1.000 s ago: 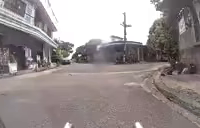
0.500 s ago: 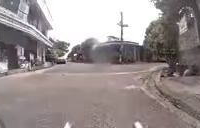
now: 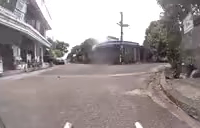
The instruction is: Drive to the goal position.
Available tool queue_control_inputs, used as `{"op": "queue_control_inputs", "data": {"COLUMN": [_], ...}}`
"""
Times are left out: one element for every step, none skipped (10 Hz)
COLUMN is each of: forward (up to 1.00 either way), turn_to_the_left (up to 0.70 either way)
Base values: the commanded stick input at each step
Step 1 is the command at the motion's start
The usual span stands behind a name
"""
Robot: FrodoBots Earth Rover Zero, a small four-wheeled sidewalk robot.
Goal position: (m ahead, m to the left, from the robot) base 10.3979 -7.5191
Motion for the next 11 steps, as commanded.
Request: {"op": "queue_control_inputs", "data": {"forward": [0.70, 0.70, 0.70, 0.70, 0.70, 0.70, 0.70, 0.70, 0.70, 0.70, 0.70], "turn_to_the_left": [-0.09, -0.14, -0.14, -0.13, -0.14, -0.13, -0.13, -0.13, -0.13, -0.13, -0.14]}}
